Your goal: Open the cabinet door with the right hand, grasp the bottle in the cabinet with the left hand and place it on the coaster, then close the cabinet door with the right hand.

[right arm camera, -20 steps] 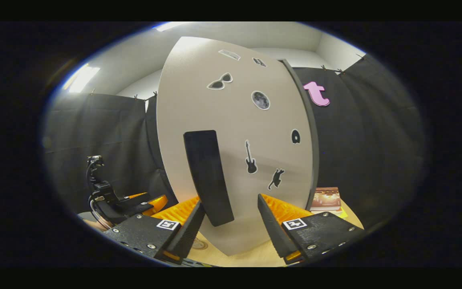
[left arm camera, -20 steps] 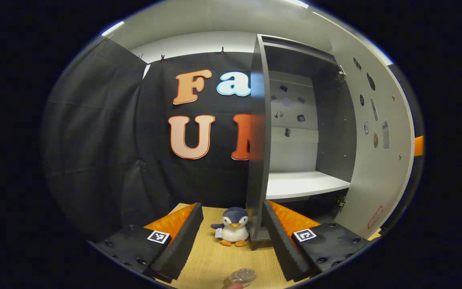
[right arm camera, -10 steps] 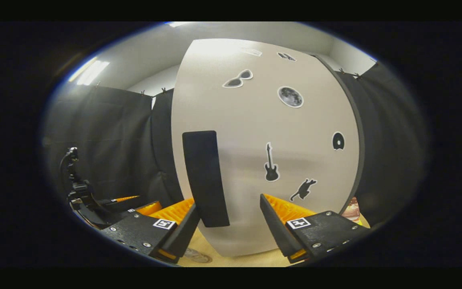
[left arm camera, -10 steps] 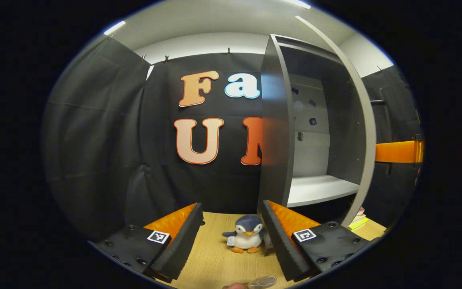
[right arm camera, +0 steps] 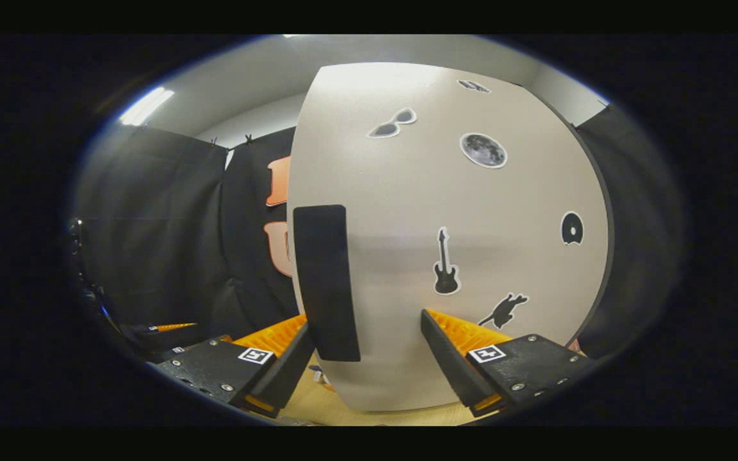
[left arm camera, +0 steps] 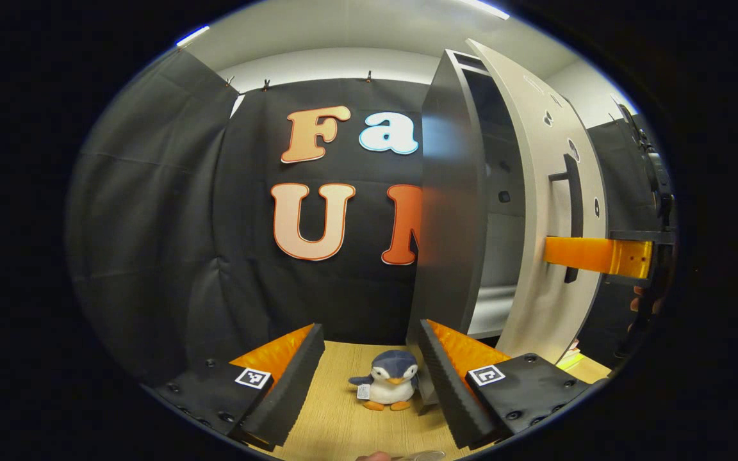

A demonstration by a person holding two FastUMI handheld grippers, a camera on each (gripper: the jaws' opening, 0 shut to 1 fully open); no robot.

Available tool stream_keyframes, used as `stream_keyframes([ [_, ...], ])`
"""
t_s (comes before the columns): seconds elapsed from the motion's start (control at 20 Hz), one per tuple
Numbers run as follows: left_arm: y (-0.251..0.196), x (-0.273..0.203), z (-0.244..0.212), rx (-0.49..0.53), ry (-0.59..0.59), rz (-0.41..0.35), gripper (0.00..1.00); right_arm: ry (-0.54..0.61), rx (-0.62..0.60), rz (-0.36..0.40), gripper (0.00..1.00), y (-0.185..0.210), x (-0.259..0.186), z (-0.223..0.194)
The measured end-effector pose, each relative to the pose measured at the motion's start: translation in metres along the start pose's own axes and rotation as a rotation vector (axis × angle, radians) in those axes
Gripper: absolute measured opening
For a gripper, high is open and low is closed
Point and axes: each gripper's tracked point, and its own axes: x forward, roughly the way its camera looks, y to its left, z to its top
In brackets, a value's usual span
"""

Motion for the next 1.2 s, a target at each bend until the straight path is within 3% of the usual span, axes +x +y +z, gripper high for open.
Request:
stream_keyframes([
  [0.4, 0.005, 0.004, 0.004, -0.011, 0.007, -0.012, 0.97, -0.014, -0.027, -0.109, 1.00, -0.003, 0.003, -0.003],
  [0.45, 0.007, 0.002, 0.005, -0.013, 0.007, -0.010, 0.95, -0.016, -0.027, -0.117, 0.96, -0.003, 0.004, -0.003],
  [0.55, 0.009, 0.000, 0.008, -0.014, 0.006, -0.008, 0.95, -0.018, -0.038, -0.123, 0.93, -0.003, 0.002, -0.003],
  [0.6, 0.008, -0.002, 0.009, -0.012, 0.006, -0.009, 0.95, -0.016, -0.038, -0.126, 0.97, -0.003, 0.004, -0.005],
  [0.8, 0.003, -0.014, 0.018, -0.001, -0.002, -0.017, 0.95, 0.002, -0.024, -0.108, 0.97, -0.001, 0.005, -0.006],
  [1.0, -0.007, -0.032, 0.031, 0.007, -0.018, -0.023, 0.95, -0.001, -0.032, -0.087, 0.97, 0.007, -0.022, 0.001],
  [1.2, -0.026, -0.058, 0.046, 0.019, -0.030, -0.041, 0.97, -0.011, -0.036, -0.097, 0.97, 0.003, -0.083, 0.010],
])
